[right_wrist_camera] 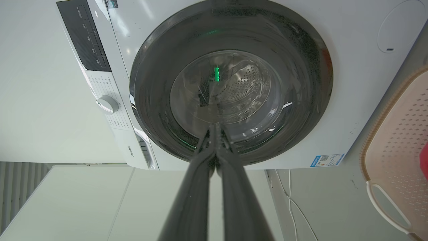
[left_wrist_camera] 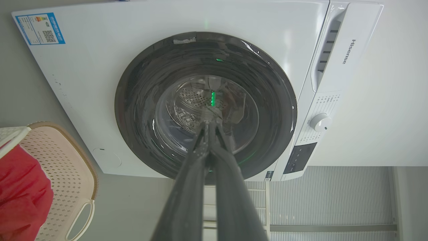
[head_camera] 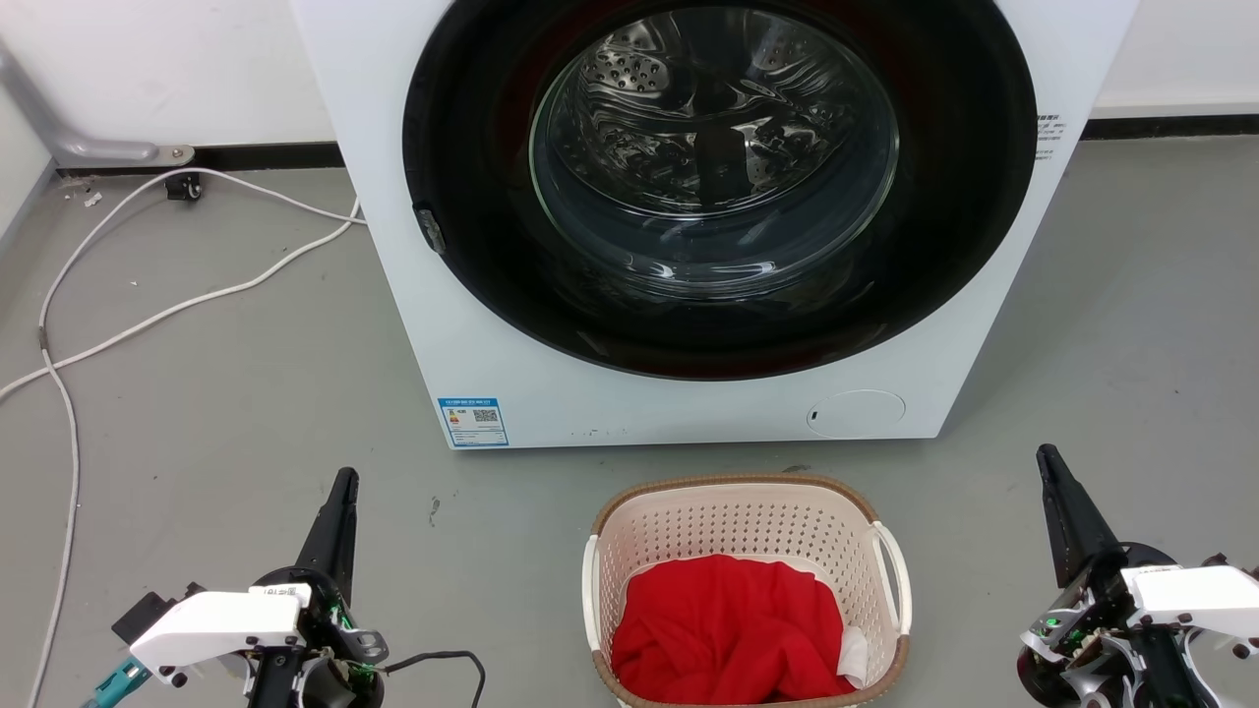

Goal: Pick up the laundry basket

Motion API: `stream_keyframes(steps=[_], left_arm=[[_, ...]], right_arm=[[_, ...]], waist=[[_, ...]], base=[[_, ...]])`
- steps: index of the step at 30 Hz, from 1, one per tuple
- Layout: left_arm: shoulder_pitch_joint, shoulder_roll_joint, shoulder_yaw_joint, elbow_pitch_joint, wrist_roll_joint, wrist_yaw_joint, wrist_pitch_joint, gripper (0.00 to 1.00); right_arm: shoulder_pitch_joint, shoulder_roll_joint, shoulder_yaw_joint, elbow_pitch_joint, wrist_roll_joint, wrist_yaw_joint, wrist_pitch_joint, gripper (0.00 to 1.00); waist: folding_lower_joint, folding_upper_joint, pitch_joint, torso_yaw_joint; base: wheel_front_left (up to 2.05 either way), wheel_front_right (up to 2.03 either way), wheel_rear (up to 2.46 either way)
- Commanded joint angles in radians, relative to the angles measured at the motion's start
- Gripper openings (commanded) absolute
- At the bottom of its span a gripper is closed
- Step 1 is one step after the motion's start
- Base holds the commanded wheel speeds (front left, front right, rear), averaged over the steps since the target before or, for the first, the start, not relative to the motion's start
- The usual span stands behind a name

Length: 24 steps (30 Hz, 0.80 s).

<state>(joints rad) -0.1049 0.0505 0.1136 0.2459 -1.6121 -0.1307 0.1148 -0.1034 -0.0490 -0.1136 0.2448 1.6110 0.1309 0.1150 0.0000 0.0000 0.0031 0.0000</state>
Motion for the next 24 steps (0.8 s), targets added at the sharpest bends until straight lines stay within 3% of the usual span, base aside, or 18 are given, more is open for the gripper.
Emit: stream_keyframes(steps=[1, 23, 24], left_arm=[[-0.008, -0.001, 0.002, 0.0, -0.002, -0.003, 0.002, 0.0], [-0.008, -0.001, 0.002, 0.0, -0.002, -0.003, 0.002, 0.0], [0.0, 0.0, 0.0, 0.0, 0.0, 0.0, 0.0, 1.0]], right_arm=[[-0.01, -0.002, 0.0, 0.001, 0.004, 0.0, 0.001, 0.0], [-0.01, -0.002, 0.0, 0.001, 0.004, 0.0, 0.001, 0.0], [0.0, 0.0, 0.0, 0.0, 0.0, 0.0, 0.0, 1.0]], waist=[[0.0, 0.0, 0.0, 0.0], [0.0, 0.0, 0.0, 0.0], [0.0, 0.0, 0.0, 0.0]], base=[[0.0, 0.0, 0.0], [0.0, 0.0, 0.0], [0.0, 0.0, 0.0]])
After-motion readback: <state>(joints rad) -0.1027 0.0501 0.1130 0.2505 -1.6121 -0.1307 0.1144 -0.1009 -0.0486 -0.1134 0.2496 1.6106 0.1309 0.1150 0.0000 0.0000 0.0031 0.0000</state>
